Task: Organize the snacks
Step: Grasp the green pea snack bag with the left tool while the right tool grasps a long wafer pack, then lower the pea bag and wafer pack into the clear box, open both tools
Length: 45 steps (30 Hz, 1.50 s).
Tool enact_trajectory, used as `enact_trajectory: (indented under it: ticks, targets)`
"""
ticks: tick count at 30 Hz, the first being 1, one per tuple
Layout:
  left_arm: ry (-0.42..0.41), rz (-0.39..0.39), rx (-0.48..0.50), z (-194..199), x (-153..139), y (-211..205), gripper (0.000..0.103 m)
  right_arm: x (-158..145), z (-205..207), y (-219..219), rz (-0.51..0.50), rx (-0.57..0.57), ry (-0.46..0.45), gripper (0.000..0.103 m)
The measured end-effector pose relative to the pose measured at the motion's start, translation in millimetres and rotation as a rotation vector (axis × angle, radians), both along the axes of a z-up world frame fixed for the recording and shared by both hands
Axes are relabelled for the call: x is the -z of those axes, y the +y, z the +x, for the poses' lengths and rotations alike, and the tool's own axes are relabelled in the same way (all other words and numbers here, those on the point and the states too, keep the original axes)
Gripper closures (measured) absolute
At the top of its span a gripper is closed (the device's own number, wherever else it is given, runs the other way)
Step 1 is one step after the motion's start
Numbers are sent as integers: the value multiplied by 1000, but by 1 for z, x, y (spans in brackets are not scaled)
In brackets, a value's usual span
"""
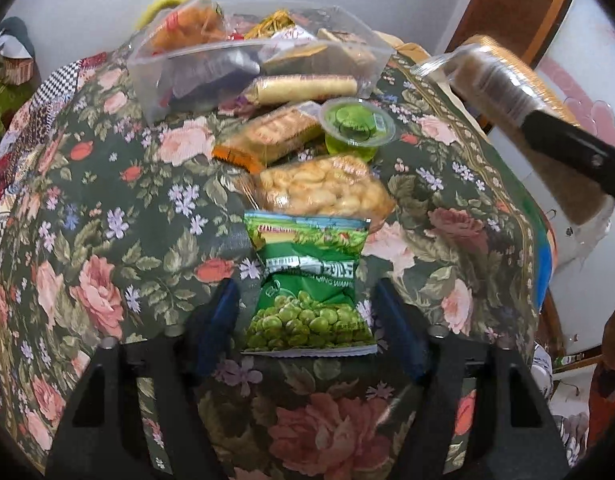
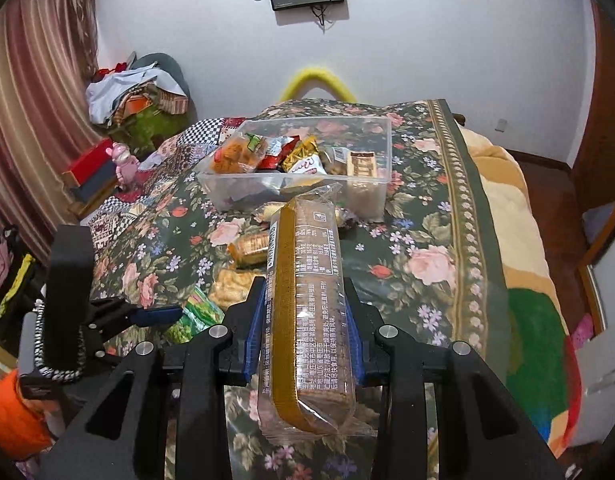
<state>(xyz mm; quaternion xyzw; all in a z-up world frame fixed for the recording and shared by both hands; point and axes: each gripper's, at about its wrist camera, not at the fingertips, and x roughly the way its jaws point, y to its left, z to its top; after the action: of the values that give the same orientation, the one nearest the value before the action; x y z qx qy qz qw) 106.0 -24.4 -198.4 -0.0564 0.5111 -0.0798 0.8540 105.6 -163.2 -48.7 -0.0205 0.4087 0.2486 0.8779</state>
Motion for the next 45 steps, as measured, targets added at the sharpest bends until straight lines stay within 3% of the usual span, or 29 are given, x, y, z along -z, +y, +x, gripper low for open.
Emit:
enact_trajectory:
  ticks: [1, 5, 19, 31, 45]
  targets:
    - [-3, 6, -1, 0, 0, 0, 50, -1, -1, -1, 1, 1, -2, 71]
    - [-29, 2, 7, -4, -6, 0, 56, -1, -2, -6, 5, 6, -5, 71]
    - [-195, -34, -26, 7, -67, 18, 57, -13, 17, 1, 16, 9, -44, 71]
    - [-296, -28, -69, 72, -100, 38, 57, -27, 65, 13, 27, 16, -99, 71]
    - [-290, -10, -94, 165, -84, 40, 57, -7, 132, 31, 53, 16, -68, 71]
